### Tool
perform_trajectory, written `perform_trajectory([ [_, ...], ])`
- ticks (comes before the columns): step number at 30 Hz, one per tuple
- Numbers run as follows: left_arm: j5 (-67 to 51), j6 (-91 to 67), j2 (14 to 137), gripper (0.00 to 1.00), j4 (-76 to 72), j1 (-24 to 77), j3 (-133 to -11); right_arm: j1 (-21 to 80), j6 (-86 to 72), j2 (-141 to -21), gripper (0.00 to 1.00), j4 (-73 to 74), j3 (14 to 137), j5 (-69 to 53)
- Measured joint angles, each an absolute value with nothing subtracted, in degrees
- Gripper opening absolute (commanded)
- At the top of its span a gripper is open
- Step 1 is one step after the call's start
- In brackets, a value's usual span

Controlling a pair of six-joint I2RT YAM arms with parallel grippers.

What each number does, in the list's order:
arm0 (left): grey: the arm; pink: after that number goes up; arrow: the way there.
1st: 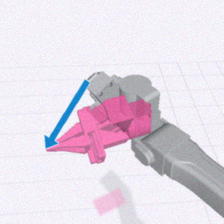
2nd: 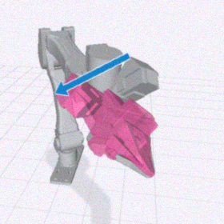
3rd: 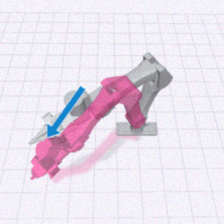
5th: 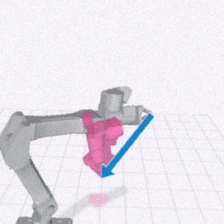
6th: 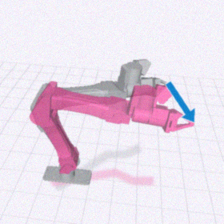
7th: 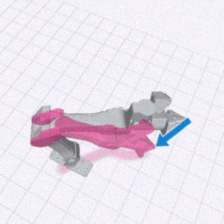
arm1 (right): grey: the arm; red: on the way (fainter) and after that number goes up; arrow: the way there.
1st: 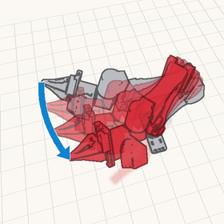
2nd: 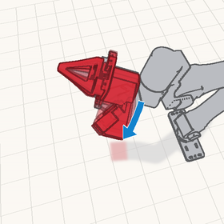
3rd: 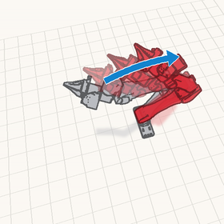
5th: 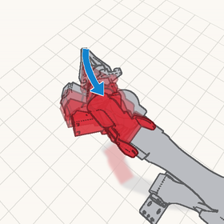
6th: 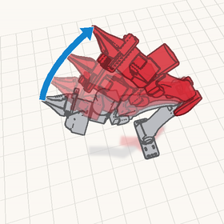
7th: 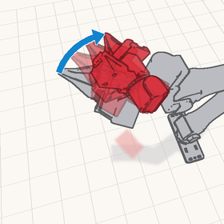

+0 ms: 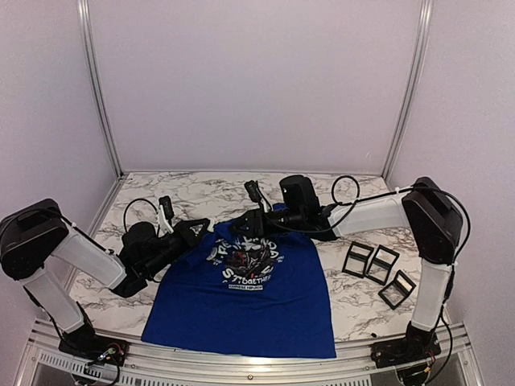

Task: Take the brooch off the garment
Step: Pass from the left arm to the right

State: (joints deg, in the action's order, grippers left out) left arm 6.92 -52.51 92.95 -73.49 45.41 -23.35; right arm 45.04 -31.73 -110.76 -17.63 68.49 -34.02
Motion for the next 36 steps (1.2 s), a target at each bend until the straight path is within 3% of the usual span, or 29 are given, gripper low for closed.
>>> perform_trajectory([
  [4, 7.0, -53.0, 93.9, 0.0, -74.3, 45.8, -23.4, 44.9, -34.6, -110.6, 0.69, -20.8, 68.0, -35.0],
  [11, 7.0, -53.4, 94.6, 0.0, -74.8, 46.9, -23.4, 44.9, -39.6, -111.0, 0.68, -25.5, 68.3, -37.3],
  [15, 7.1, -53.4, 94.6, 0.0, -75.0, 46.9, -23.4, 44.9, -41.9, -112.7, 0.58, -27.4, 68.9, -37.7],
  [26, 7.1, -53.6, 94.6, 0.0, -75.2, 47.0, -23.4, 44.9, -44.8, -115.6, 0.46, -30.6, 68.9, -40.8],
  [29, 7.1, -53.8, 94.6, 0.0, -75.2, 47.1, -23.4, 44.9, -45.3, -116.0, 0.37, -31.9, 68.9, -41.8],
  [36, 6.9, -54.3, 95.1, 0.0, -75.2, 47.1, -23.4, 44.9, -46.5, -118.0, 0.32, -33.4, 69.5, -43.5],
])
